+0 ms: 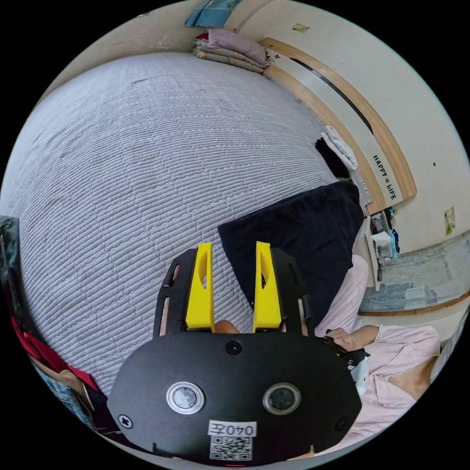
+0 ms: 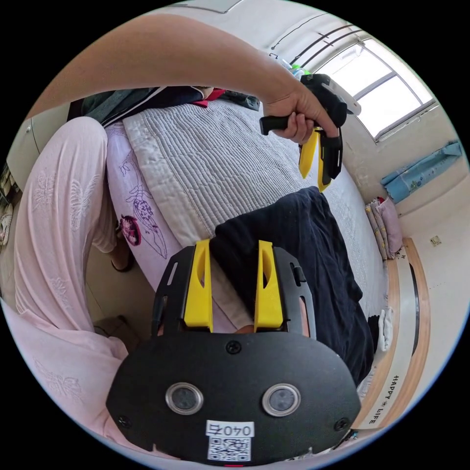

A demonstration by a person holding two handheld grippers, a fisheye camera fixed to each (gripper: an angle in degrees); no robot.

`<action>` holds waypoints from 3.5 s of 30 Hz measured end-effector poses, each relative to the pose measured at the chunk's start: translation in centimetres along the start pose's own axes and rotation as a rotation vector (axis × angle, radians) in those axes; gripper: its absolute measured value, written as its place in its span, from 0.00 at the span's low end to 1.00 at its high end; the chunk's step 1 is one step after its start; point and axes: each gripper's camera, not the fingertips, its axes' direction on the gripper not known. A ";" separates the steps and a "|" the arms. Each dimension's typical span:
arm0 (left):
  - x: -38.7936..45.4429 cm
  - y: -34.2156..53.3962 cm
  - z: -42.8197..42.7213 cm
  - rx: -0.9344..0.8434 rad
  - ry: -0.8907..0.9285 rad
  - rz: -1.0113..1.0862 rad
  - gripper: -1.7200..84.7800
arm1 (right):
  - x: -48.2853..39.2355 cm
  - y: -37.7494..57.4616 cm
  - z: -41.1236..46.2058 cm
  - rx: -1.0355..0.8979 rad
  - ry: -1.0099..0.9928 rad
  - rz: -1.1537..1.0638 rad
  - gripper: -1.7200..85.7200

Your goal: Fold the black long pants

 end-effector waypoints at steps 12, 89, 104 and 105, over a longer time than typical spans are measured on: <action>-5.6 -3.0 3.2 -0.035 0.094 -0.103 0.13 | -2.0 -1.3 -1.5 0.041 0.023 -0.020 0.17; 14.8 25.2 -17.6 0.052 -0.447 -0.097 0.05 | -0.6 2.5 -5.5 0.375 -0.364 -0.122 0.08; 37.1 19.2 -25.0 0.055 -0.600 0.053 0.05 | 15.5 18.4 -7.2 0.587 -0.531 0.163 0.08; 40.0 17.7 -25.1 0.047 -0.613 0.089 0.05 | 17.1 20.3 -7.7 0.607 -0.523 0.185 0.08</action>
